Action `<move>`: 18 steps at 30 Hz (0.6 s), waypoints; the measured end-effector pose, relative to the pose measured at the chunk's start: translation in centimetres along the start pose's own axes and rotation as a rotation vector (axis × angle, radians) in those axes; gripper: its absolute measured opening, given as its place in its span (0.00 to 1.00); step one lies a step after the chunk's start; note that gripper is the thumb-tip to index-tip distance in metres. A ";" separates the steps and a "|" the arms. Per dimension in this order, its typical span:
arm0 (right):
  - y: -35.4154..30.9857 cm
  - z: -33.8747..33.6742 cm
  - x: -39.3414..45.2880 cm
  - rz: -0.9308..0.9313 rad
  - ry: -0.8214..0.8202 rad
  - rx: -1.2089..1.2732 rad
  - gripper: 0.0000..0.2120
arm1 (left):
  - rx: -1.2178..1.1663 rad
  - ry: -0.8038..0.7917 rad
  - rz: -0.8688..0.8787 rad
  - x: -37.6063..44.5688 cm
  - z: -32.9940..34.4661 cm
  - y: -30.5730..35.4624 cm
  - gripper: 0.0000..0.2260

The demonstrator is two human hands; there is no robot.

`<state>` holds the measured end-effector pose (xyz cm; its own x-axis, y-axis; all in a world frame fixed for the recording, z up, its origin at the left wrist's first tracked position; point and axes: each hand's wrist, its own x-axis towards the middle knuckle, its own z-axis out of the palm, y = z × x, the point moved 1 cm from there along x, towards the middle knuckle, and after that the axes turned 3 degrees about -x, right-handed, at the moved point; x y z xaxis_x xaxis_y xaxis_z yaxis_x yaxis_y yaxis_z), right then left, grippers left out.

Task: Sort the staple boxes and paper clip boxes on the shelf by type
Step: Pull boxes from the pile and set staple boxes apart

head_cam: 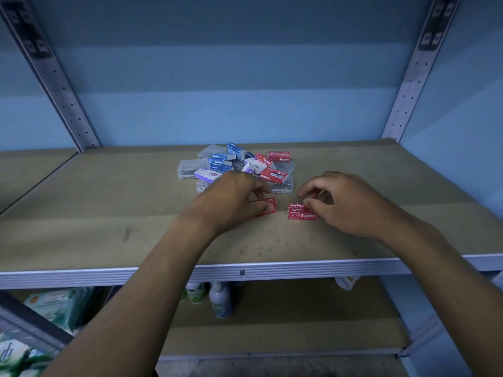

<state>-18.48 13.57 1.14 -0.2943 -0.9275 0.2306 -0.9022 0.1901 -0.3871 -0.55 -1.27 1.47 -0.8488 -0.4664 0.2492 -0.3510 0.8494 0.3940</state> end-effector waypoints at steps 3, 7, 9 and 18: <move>-0.4 0.2 0.0 -0.001 -0.026 -0.002 0.11 | 0.029 -0.001 -0.002 0.0 0.1 0.2 0.14; -0.6 0.2 -0.1 0.007 -0.055 -0.035 0.11 | 0.049 -0.008 0.006 0.1 0.1 0.5 0.09; -0.5 0.0 -0.2 0.015 -0.050 -0.034 0.10 | 0.034 -0.010 0.016 0.0 0.1 0.8 0.08; 0.3 -2.1 -2.1 0.022 0.010 -0.048 0.09 | -0.030 0.015 0.125 -0.3 0.6 3.3 0.07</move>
<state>-18.78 16.25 2.44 -0.3175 -0.9196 0.2314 -0.9094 0.2262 -0.3490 -1.67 1.86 2.12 -0.8792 -0.3608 0.3111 -0.2306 0.8937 0.3849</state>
